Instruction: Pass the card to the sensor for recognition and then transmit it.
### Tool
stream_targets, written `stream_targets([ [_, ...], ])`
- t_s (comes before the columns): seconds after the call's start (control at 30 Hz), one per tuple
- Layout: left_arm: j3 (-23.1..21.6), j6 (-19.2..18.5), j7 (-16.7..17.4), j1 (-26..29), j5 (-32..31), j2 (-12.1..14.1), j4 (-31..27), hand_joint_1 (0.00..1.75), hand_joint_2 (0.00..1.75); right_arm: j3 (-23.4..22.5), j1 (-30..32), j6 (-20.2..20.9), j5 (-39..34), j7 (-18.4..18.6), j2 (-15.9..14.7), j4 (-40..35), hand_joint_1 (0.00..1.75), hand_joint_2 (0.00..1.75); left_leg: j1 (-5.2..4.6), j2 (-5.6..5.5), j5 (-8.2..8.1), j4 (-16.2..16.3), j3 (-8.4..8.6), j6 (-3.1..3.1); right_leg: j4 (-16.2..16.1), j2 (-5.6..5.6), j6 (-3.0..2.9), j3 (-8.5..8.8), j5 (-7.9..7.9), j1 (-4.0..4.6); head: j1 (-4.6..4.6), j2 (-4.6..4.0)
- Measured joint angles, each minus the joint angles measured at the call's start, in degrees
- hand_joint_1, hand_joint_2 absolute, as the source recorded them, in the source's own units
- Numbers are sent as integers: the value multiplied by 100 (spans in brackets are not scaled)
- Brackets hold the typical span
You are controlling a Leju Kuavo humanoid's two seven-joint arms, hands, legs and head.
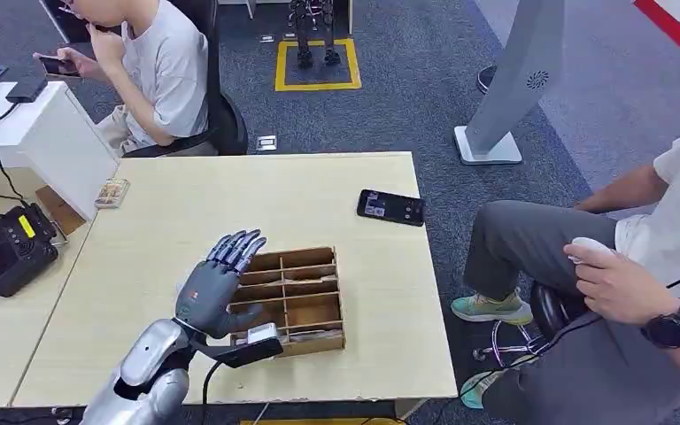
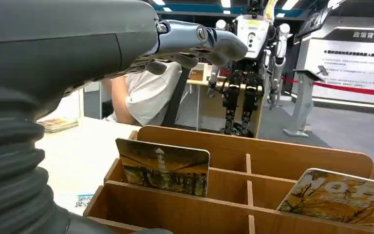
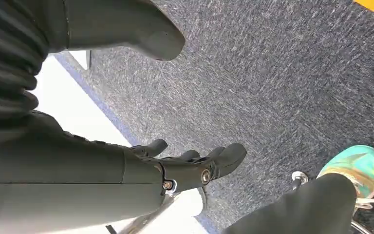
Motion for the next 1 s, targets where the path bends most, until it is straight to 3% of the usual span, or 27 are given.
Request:
stream_targets([
  [0.5,0,15,138,0,-175,55,0,0,175,44,-1,-4,0,-28,2,0,0,175,0,-1,0,0,0,0,0,0,0,0,0,0,0,0],
  [0.53,0,15,138,0,-181,55,0,14,175,44,0,-4,0,-30,2,0,0,175,0,0,0,0,0,0,0,0,0,0,0,0,0,0],
  [0.6,0,15,138,0,-181,55,0,148,175,44,0,-4,0,-30,4,0,0,175,0,0,0,0,0,0,0,0,0,0,0,0,0,0],
  [0.67,0,9,140,1,-179,55,0,164,175,44,-1,-9,0,-30,9,0,0,175,0,-1,0,0,0,0,0,-1,0,0,0,0,0,0],
  [0.77,0,2,164,2,-179,57,0,154,175,44,-1,-11,0,-30,15,0,0,175,0,-1,0,0,0,0,0,-1,0,0,0,0,0,0],
  [0.9,0,2,166,2,-179,57,0,171,175,44,-2,-17,0,-30,15,0,0,175,0,-1,0,0,0,0,0,-1,0,0,0,0,0,0],
  [1.0,0,2,166,2,-179,57,0,164,175,44,-1,-20,0,-46,17,0,0,175,0,-1,0,0,0,0,0,0,0,0,0,0,0,0],
])
